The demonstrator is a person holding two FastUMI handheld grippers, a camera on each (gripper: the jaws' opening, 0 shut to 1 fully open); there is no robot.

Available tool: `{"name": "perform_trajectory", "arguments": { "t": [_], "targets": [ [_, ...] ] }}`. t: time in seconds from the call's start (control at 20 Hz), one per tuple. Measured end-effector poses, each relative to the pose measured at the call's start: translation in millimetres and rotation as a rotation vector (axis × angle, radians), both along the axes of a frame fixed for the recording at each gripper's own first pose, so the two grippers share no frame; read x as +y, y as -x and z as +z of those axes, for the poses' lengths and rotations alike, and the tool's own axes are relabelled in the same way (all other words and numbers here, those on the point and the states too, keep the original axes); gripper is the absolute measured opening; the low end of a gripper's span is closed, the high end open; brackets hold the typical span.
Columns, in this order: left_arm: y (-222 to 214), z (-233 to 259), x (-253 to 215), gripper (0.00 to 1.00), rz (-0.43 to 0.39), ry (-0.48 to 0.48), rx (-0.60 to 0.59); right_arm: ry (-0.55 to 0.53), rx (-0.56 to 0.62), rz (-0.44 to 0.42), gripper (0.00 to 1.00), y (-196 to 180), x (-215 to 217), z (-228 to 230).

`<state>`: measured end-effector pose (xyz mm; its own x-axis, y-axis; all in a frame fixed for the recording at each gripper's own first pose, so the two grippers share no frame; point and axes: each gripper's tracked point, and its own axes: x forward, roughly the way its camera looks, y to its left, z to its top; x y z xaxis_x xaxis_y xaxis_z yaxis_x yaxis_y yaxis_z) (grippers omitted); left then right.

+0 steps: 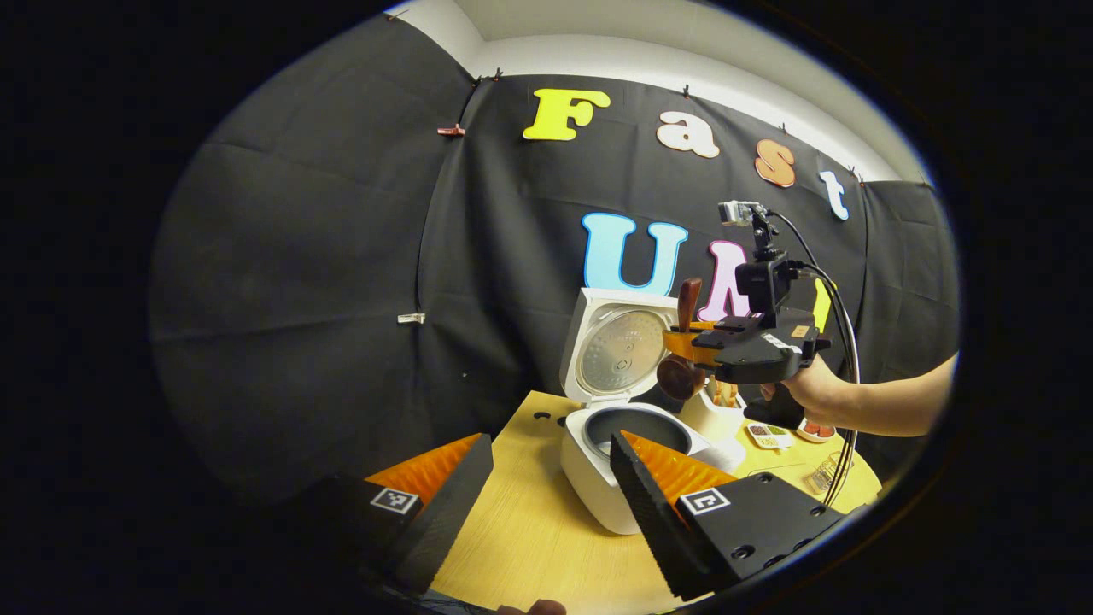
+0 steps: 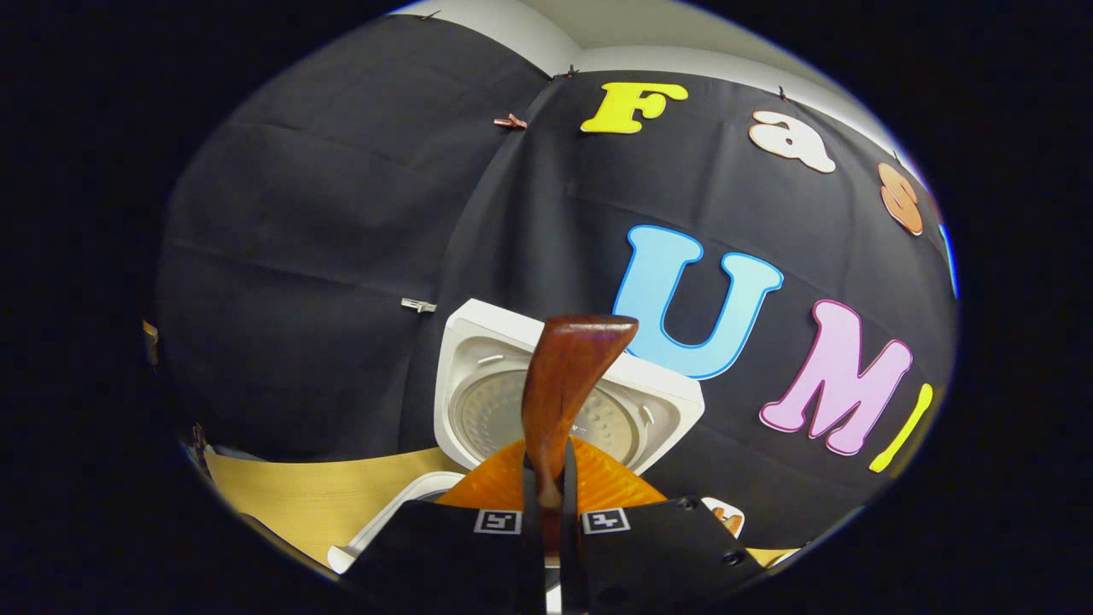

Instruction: Close the left gripper, press the button to open the rice cooker; take a wooden spoon from the chopstick holder with the right hand, scoop a spoonful of rice and pour it into the rice cooker, then put the wooden spoon back into the chopstick holder.

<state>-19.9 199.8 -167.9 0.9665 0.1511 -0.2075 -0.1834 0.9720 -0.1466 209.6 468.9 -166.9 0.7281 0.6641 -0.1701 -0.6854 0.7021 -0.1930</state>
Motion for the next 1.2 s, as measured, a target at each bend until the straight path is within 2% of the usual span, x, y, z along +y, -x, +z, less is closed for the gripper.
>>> {"name": "perform_trajectory", "arguments": {
  "t": [0.2, 0.45, 0.75, 1.05, 1.1, 1.2],
  "targets": [
    [11.1, 4.0, -2.5, 0.96, 0.005, 0.003, -0.003, -0.102, 0.097, -0.041, 0.11, 3.9, -12.5, 2.3],
    [23.2, 11.4, -9.4, 0.95, 0.004, -0.013, -0.009, -0.24, 0.162, -0.096, 0.11, 12.4, -47.6, 35.4],
    [35.6, 23.5, -32.9, 0.95, -0.016, -0.02, -0.019, -0.352, 0.139, -0.187, 0.11, 31.0, -133.8, 79.8],
    [34.9, 34.3, -66.8, 0.95, -0.06, -0.02, -0.035, -0.391, 0.093, -0.244, 0.11, 65.5, -235.2, 109.5],
    [34.5, 34.6, -73.8, 0.95, -0.069, -0.015, -0.034, -0.393, 0.087, -0.259, 0.15, 67.5, -251.9, 113.2],
    [33.1, 41.2, -88.1, 0.95, -0.086, -0.02, -0.043, -0.386, 0.076, -0.29, 0.11, 75.8, -288.9, 112.6]
  ]
}}
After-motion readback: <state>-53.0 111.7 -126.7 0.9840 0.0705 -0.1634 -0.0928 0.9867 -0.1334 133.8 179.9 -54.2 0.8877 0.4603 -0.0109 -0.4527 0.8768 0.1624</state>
